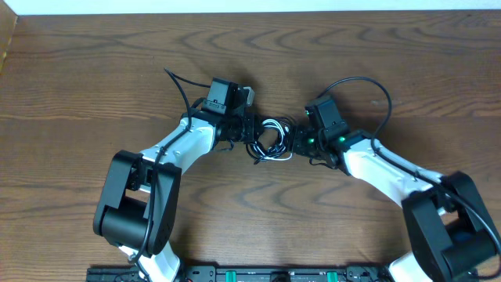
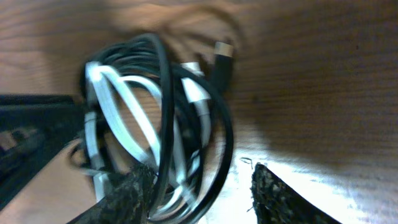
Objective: Untangle cables
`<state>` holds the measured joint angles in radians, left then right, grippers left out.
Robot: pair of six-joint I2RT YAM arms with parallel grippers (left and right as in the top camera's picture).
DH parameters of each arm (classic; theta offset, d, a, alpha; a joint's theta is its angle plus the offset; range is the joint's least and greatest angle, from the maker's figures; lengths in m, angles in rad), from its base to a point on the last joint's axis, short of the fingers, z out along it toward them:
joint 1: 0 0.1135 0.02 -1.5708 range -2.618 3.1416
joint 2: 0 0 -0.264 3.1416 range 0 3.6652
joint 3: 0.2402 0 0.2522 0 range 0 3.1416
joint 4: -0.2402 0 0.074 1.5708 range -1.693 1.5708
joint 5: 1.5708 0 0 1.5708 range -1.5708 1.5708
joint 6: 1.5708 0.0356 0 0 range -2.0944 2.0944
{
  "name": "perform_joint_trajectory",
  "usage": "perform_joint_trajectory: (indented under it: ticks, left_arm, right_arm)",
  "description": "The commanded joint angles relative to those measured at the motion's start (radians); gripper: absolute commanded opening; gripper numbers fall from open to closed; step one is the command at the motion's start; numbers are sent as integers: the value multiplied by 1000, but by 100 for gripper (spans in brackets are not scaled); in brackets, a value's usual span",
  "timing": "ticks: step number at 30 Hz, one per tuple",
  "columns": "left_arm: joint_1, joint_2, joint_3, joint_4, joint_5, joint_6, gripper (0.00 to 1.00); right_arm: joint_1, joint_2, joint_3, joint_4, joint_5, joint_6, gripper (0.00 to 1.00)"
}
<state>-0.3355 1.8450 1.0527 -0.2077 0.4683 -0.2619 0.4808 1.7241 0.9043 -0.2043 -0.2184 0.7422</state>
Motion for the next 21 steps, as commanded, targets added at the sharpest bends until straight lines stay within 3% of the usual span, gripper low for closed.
perform_joint_trajectory:
  ticks: [1, 7, 12, 18, 21]
  left_arm:
    - [3, 18, -13, 2, 18, 46, 37]
    - [3, 18, -13, 1, 6, 97, 37]
    - [3, 18, -13, -9, -84, 97, 37]
    - [2, 18, -13, -22, -88, 97, 37]
    - [2, 18, -13, -22, -87, 97, 36]
  right_arm:
    - [5, 56, 16, 23, 32, 37, 46]
    - [5, 133, 16, 49, 33, 39, 28]
    - [5, 142, 16, 48, 41, 38, 2]
    - [-5, 136, 17, 54, 14, -36, 1]
    - [-35, 111, 18, 108, -125, -75, 1]
